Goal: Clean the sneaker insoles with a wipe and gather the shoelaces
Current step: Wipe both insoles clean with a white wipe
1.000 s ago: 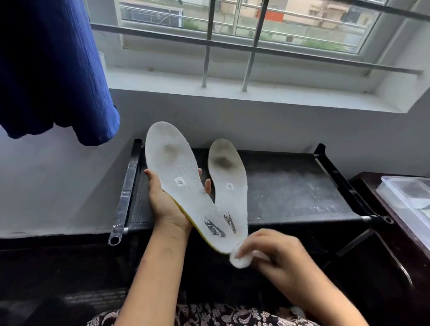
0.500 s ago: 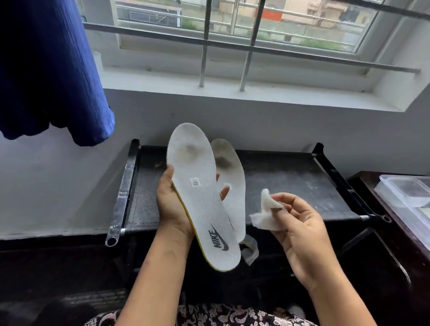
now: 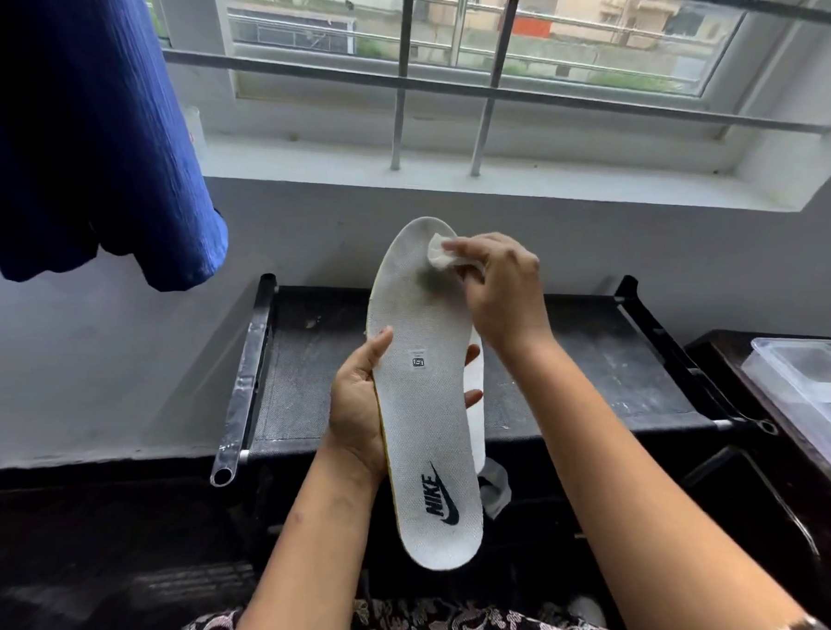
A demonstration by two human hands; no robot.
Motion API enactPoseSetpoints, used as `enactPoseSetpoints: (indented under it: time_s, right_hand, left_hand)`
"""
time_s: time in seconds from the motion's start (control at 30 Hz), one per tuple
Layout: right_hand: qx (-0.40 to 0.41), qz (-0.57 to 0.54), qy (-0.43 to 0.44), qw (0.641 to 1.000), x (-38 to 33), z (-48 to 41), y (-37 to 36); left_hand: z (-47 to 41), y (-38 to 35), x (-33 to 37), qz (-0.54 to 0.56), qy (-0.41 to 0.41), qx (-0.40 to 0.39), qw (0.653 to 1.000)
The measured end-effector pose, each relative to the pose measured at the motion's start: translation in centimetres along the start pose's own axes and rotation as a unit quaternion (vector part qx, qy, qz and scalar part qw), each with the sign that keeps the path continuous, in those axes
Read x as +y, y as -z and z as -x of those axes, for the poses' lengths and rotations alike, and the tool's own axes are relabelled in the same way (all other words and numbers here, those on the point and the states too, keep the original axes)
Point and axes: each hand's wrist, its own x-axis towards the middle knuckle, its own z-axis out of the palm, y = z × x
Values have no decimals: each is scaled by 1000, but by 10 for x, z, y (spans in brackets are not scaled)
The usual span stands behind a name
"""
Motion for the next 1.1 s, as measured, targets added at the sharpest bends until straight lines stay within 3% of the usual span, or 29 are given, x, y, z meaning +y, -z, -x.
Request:
enactPoseSetpoints:
  time_s: [0.2,0.33,0.43,0.53,0.73,0.93,1.1]
  right_hand:
    - [-117,-56,47,990,-21,53,2]
    - [-170,-89,41,980,-27,90,8]
    - [-154,-54,63,985,-27,81,8]
    - [-86,12,76,993,-20,53,4]
    - [18,63,-9,998,-4,18,-1]
    - [0,-97,-75,992,-11,45,-9]
    - [-35,-123,-13,992,-23,55,-7]
  left_hand:
    - [-2,2,3,16,2,12,1000]
    - [-1,10,6,8,49,40,998]
    - [-2,6,3,6,36,42,998]
    - [-3,1,-3,-7,30,37,999]
    - [-5,1,-3,-61,42,34,997]
    - [-1,5,4,-38,-14,-9,999]
    - [-2,1,3,-25,-67,-9,997]
